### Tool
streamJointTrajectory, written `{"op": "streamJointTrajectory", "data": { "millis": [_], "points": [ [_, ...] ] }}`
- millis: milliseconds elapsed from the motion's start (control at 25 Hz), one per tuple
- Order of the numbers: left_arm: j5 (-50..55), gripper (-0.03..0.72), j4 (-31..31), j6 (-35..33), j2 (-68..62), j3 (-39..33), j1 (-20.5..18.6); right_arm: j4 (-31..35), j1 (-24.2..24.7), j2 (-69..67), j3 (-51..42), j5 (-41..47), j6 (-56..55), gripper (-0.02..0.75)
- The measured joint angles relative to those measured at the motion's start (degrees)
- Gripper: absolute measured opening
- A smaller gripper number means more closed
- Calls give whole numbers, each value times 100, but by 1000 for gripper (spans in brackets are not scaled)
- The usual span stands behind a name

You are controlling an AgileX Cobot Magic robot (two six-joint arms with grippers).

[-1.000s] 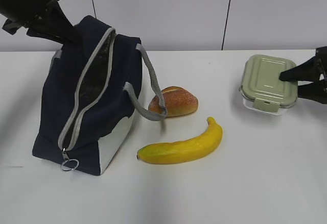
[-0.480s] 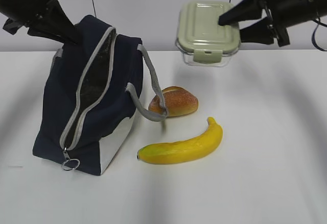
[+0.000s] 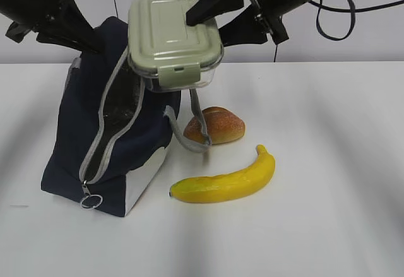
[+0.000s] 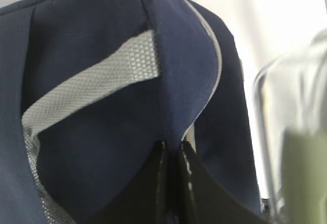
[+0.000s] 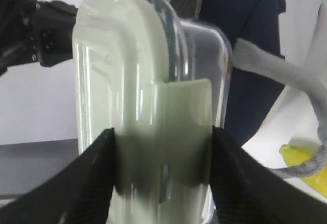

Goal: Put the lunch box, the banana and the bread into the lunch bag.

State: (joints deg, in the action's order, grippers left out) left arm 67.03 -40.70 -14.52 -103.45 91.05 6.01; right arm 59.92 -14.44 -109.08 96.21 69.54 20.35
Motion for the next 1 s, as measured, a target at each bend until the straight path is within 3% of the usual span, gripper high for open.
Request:
{"op": "streamJointTrajectory", "data": {
  "millis": [240,440,760,1000],
  "points": [
    [0,-12,-187,13,0,0,0,-650,-381,-111,3,-59,-520,414],
    [0,-13,-328,13,0,0,0,-903,-648,-316,3,-716,-691,413],
    [-10,-13,-625,13,0,0,0,-924,-793,-748,13,-1297,-749,413],
    [-10,-13,-752,13,0,0,0,-903,-1195,-892,13,-2035,-762,413]
  ]
}}
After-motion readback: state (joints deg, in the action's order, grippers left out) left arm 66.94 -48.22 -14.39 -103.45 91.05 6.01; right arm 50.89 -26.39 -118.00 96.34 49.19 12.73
